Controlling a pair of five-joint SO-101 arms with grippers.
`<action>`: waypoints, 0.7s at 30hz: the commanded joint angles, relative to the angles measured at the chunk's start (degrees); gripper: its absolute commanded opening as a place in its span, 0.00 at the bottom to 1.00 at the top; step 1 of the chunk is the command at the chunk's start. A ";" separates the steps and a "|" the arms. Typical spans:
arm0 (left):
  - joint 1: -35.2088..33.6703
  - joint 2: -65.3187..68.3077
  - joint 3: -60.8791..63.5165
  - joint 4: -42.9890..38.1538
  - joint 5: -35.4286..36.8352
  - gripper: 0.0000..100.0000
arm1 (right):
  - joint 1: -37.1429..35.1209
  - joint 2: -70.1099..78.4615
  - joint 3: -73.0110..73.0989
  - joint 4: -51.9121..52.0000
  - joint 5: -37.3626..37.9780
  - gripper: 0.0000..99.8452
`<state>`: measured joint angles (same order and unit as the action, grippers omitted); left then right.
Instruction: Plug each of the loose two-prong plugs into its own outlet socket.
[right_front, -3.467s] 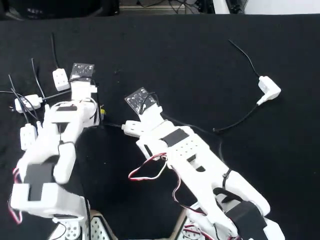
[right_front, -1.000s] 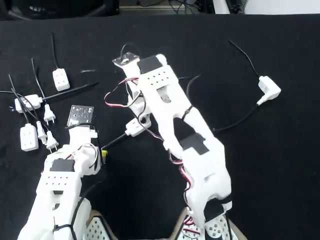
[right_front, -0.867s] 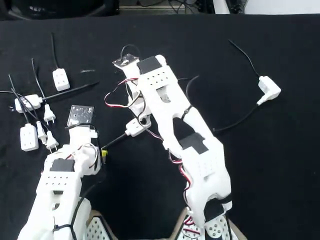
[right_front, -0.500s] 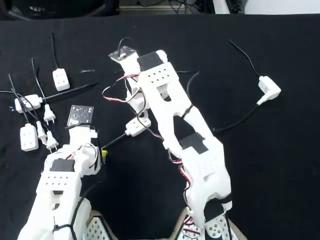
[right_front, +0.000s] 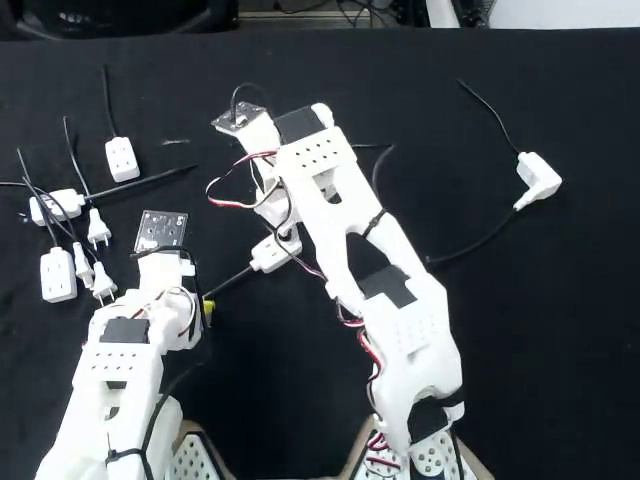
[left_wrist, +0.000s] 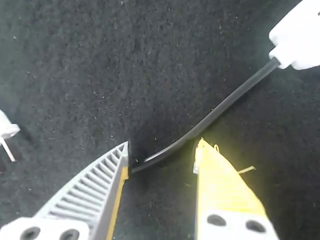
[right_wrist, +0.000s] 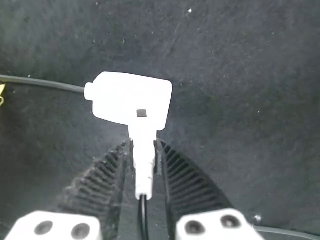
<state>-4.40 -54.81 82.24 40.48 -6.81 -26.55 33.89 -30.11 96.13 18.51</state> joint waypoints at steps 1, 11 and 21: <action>1.01 -0.97 -0.22 -0.70 0.35 0.22 | 2.73 -0.40 0.57 -2.29 0.62 0.01; 1.01 -0.97 -0.22 -0.70 0.35 0.22 | 2.64 -0.22 1.01 -3.16 0.70 0.01; 1.01 -0.97 -0.22 -0.70 0.35 0.22 | 1.67 6.37 0.31 -3.52 -1.93 0.01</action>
<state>-4.40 -54.81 82.24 40.48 -6.81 -24.44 38.29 -29.23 93.67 18.33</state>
